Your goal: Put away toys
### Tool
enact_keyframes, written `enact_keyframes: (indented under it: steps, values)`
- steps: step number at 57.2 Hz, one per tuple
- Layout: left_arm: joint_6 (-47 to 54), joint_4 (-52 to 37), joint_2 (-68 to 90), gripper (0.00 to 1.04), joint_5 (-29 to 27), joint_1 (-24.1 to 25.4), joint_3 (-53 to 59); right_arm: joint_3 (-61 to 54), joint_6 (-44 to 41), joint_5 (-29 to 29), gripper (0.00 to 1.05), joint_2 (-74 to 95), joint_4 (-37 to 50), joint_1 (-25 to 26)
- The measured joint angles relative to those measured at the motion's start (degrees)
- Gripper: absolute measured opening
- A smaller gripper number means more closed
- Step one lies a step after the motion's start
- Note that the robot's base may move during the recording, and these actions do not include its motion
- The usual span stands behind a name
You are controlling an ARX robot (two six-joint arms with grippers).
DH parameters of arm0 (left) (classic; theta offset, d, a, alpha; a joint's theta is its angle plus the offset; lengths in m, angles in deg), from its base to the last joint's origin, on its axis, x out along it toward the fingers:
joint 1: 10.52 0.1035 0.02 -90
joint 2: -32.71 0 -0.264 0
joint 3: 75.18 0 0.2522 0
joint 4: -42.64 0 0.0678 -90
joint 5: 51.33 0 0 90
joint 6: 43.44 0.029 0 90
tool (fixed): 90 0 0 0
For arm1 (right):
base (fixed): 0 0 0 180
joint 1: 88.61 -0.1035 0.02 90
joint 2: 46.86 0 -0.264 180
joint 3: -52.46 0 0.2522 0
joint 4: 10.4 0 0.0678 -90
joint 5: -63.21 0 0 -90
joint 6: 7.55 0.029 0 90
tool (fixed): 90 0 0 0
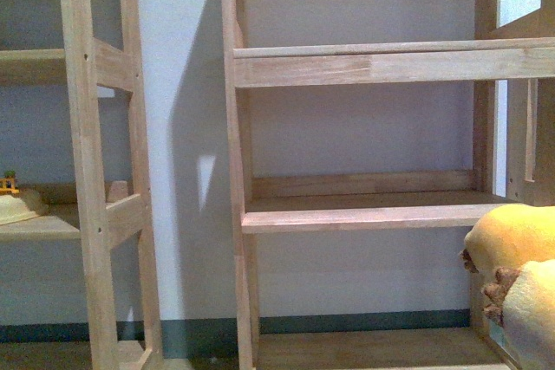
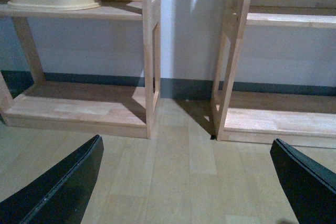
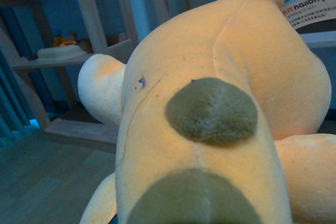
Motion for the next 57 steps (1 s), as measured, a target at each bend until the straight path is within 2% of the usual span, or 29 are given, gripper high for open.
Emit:
enact_keyframes:
  steps: [57]
  values:
    - [0.0,0.0,0.0,0.99,0.0,0.0,0.0,0.0,0.0,0.0,0.18,0.0,0.0,0.0]
